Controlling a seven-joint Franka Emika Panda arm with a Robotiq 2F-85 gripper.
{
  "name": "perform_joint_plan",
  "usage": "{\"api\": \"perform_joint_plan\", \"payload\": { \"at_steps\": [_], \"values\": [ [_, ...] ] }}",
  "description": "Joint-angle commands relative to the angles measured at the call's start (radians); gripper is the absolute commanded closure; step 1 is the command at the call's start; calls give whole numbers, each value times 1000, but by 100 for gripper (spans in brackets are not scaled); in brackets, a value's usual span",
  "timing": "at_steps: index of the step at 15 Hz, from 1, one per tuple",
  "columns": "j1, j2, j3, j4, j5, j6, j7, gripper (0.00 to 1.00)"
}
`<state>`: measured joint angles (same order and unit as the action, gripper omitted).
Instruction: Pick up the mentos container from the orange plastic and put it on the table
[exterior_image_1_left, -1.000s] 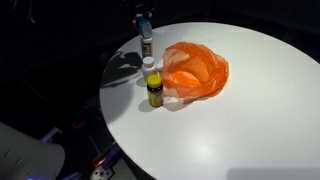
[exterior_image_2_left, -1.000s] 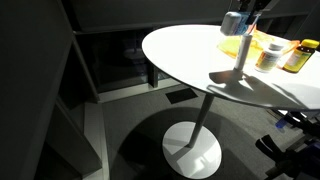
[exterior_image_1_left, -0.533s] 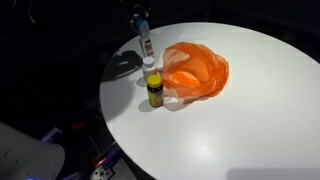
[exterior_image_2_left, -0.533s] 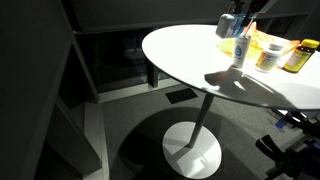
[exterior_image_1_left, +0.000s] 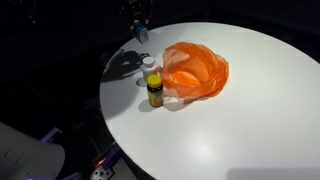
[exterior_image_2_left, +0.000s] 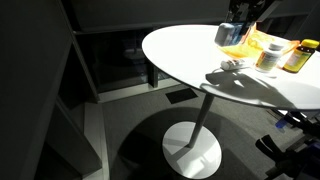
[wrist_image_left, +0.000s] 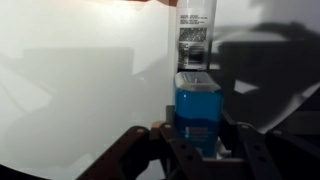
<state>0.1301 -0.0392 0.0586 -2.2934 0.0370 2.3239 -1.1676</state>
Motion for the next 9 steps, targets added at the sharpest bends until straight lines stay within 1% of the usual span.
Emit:
{"api": "perform_joint_plan", "payload": {
  "at_steps": [1,5,9],
  "values": [
    [-17,31,-3,22,83,-4,-93,82],
    [-29,70,3,25,178,-15,-137,82],
    [-39,123,12,26,193,3,-130,82]
  ]
}}
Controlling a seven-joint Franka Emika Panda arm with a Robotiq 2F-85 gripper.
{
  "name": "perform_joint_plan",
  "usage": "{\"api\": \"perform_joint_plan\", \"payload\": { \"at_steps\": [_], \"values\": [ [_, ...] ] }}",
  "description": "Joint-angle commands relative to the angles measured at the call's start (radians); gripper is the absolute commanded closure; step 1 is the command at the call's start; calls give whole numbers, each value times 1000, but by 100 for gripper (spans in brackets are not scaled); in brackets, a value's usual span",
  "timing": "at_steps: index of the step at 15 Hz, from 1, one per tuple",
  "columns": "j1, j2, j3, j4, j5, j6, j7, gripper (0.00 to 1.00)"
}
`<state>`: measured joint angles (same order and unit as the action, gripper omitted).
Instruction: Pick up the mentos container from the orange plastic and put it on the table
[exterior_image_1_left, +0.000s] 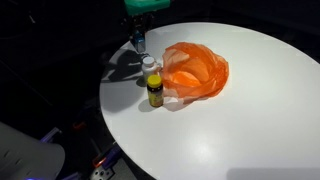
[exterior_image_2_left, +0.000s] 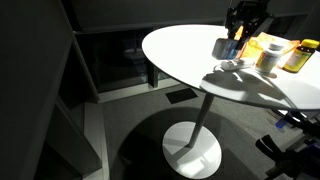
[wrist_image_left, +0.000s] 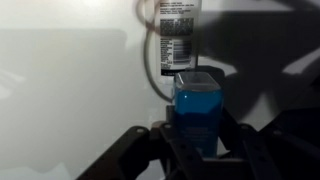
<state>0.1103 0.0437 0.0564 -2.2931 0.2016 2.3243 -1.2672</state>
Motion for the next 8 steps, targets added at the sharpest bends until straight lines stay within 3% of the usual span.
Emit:
{"api": "perform_joint_plan", "payload": {
  "at_steps": [1,3,4,5,7,8],
  "values": [
    [-22,51,17,27,35,1,-31,82],
    [-29,72,22,30,41,-1,-27,82],
    [-30,73,23,35,43,-4,-26,75],
    [-32,72,23,37,43,-5,-24,33],
    [-35,75,24,39,41,-8,-21,25],
    [-38,80,24,40,39,-9,-20,16]
  ]
}}
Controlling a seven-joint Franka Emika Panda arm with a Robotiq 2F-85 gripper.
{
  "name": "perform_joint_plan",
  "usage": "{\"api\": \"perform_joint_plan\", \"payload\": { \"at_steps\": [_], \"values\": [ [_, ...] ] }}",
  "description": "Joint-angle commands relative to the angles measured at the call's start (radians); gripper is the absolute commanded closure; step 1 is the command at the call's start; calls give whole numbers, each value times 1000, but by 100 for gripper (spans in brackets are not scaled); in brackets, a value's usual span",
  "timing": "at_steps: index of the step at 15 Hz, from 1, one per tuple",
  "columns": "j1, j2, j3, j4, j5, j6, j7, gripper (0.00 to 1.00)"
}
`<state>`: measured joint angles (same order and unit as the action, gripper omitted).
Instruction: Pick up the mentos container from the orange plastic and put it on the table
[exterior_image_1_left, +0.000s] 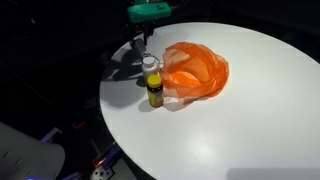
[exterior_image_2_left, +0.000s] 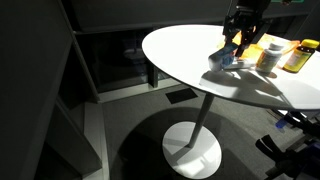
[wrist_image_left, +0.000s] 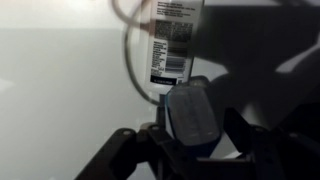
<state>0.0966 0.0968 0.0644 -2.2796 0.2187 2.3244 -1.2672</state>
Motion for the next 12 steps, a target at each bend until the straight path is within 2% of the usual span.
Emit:
{"api": "perform_joint_plan", "payload": {
  "at_steps": [1,2,3,7,12],
  "values": [
    [-27,33,17,28,18,-10,-16,8],
    [-30,39,18,29,17,-11,-16,1],
    [-33,42,18,30,16,-11,-14,0],
    [-44,19,13,27,-11,-11,15,0],
    [-55,-50,-4,18,-87,-27,140,0]
  ]
}}
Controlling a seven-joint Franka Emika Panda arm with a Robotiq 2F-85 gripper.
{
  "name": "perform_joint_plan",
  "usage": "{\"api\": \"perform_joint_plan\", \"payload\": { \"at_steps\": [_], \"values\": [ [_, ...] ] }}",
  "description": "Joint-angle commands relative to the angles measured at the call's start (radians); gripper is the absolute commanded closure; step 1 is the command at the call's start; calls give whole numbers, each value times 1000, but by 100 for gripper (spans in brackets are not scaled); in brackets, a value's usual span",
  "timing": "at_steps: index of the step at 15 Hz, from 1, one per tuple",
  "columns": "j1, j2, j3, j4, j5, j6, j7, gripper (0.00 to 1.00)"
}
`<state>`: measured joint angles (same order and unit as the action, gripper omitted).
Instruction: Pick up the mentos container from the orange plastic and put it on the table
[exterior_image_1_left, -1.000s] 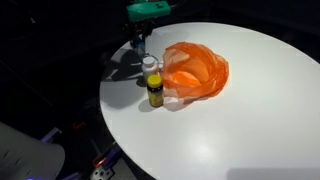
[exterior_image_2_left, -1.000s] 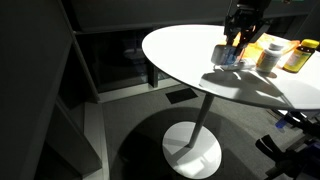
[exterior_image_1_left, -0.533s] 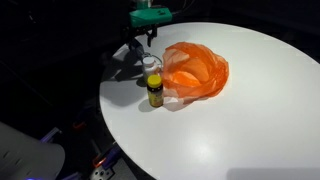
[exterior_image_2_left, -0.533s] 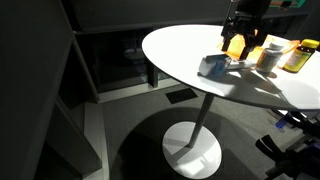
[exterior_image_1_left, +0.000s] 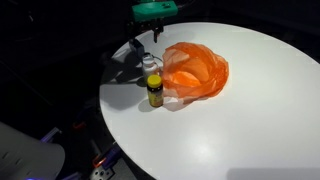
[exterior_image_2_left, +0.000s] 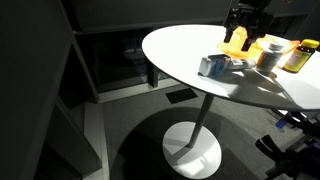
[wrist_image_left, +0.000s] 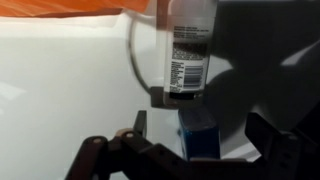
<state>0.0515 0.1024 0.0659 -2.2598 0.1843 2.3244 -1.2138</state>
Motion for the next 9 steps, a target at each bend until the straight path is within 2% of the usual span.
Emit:
{"api": "perform_joint_plan", "payload": {
  "at_steps": [1,9],
  "values": [
    [-12,-73,-11,-4,-68,-40,131,0],
    [-28,-184,-44,-15,-120,-154,490,0]
  ]
}}
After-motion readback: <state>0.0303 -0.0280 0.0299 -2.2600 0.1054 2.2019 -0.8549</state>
